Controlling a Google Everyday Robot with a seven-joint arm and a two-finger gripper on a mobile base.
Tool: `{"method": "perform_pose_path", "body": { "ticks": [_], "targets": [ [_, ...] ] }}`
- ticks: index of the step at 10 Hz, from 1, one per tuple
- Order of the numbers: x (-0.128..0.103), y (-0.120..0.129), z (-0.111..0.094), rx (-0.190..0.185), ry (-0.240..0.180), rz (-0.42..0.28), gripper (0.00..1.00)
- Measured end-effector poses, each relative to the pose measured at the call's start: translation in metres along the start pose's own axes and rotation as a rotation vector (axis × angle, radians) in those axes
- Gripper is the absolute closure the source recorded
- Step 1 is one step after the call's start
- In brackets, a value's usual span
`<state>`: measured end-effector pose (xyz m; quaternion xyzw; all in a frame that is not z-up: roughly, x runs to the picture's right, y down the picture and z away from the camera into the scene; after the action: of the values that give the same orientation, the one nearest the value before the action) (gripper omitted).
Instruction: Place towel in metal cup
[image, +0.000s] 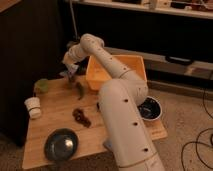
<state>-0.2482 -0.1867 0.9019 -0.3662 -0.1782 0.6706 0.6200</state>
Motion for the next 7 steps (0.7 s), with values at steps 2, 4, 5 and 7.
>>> {"method": "perform_pose_path", "body": {
  "ticks": [2,4,5,7],
  "targets": [
    [0.001,0.002,0.005,0.02,0.052,-0.038,1.0],
    [0.001,0.001,0.005,0.025,0.064,-0.045,1.0],
    [0.002,0.0,0.005,0.026,0.065,-0.046,1.0],
    [0.012,-0.011,0.007,0.053,0.114,-0.057,1.0]
  ]
}}
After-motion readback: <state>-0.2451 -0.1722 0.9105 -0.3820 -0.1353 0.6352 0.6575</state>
